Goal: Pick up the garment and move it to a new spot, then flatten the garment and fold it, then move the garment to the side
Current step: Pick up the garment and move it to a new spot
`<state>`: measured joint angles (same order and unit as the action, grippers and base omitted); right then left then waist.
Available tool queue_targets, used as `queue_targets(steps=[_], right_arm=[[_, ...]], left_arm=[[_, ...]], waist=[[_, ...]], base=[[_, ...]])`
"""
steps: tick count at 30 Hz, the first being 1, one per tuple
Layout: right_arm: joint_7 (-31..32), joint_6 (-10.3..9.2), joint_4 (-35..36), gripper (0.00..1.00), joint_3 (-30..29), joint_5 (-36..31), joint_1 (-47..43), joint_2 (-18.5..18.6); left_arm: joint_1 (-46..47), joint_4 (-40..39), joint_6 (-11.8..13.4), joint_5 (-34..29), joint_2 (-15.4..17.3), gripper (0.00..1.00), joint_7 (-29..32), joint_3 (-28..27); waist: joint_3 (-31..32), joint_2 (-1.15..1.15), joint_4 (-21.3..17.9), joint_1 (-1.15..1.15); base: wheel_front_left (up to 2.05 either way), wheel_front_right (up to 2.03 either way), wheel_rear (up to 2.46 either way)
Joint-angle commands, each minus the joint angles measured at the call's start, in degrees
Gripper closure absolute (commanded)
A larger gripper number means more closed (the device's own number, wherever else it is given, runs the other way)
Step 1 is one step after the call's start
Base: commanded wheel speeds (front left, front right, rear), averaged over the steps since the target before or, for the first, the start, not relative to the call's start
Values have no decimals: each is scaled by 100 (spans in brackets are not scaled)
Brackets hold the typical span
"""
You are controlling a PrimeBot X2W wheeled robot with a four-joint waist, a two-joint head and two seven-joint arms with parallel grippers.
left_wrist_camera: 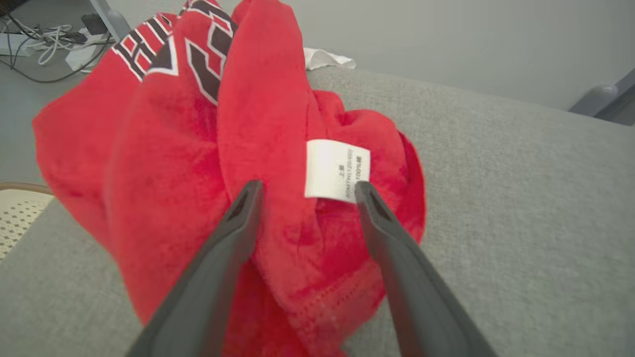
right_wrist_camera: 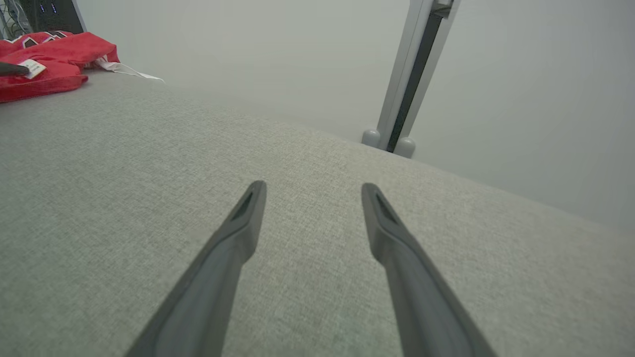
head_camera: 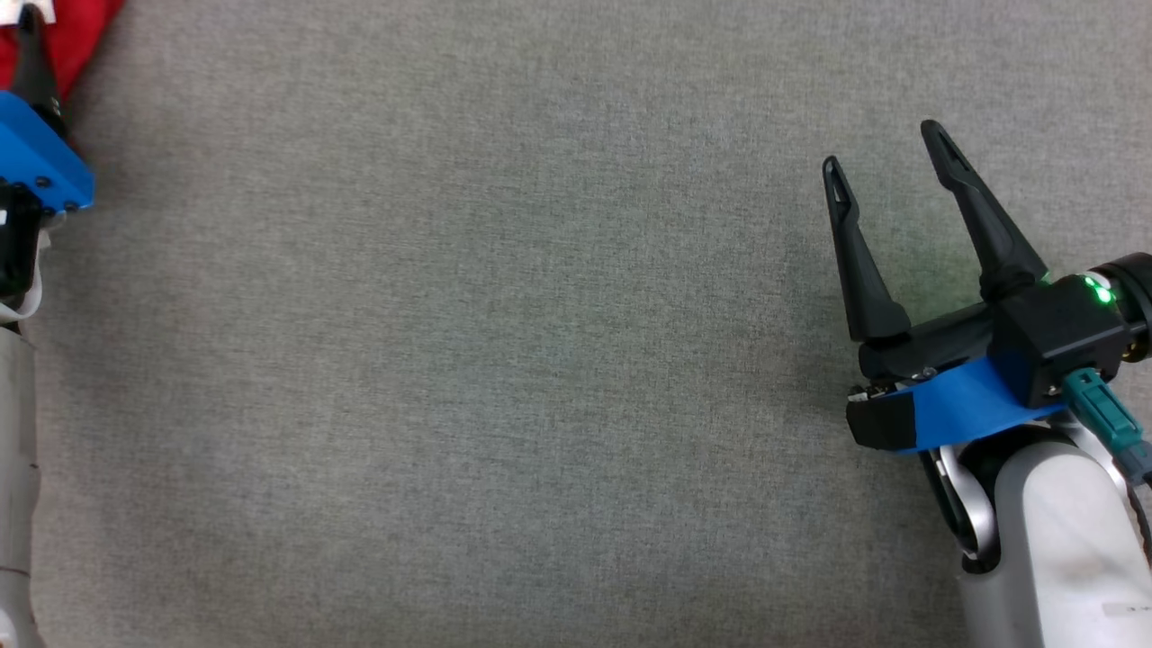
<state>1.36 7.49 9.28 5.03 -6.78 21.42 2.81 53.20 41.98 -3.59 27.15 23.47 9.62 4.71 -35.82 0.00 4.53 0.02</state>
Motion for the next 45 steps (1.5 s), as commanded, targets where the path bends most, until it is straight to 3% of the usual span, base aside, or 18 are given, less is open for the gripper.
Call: queue_targets(steps=[1,6,8,9,18,29,38,45], right_arm=[[-17,0,64,0,-22,-6,-77,16],[-100,0,69,0,-42,72,-89,16],[-137,0,25,0,-46,98,-98,16],[-159,0,-4,0,-50,121,-99,16],[-376,0,-330,0,-84,303,-168,15],[-812,0,-1164,0,-151,795,-542,13],[-1171,0,-1849,0,-272,1246,-1038,13],[-1304,0,-2073,0,-496,1368,-1282,12]], left_arm=[[142,124,-13,20,29,0,35,15],[280,606,48,-56,87,0,-6,74],[322,746,88,-65,97,75,-102,66],[345,798,104,-79,108,100,-164,68],[553,945,-22,-242,303,100,-711,207],[846,308,-179,-809,647,100,-1020,795],[983,-1030,-341,-926,294,100,-601,1597],[857,-2415,-377,-40,-269,100,77,1957]], waist=[[-58,0,-9,-2],[-171,0,-93,-2],[-172,0,-115,-2],[-158,0,-125,-2],[268,0,-184,-2],[1590,0,-567,-2],[2668,0,-1084,-2],[2939,0,-1259,-2]], base=[[0,0,0],[0,0,0],[0,0,0],[0,0,0],[0,0,0],[0,0,0],[0,0,0],[0,0,0]])
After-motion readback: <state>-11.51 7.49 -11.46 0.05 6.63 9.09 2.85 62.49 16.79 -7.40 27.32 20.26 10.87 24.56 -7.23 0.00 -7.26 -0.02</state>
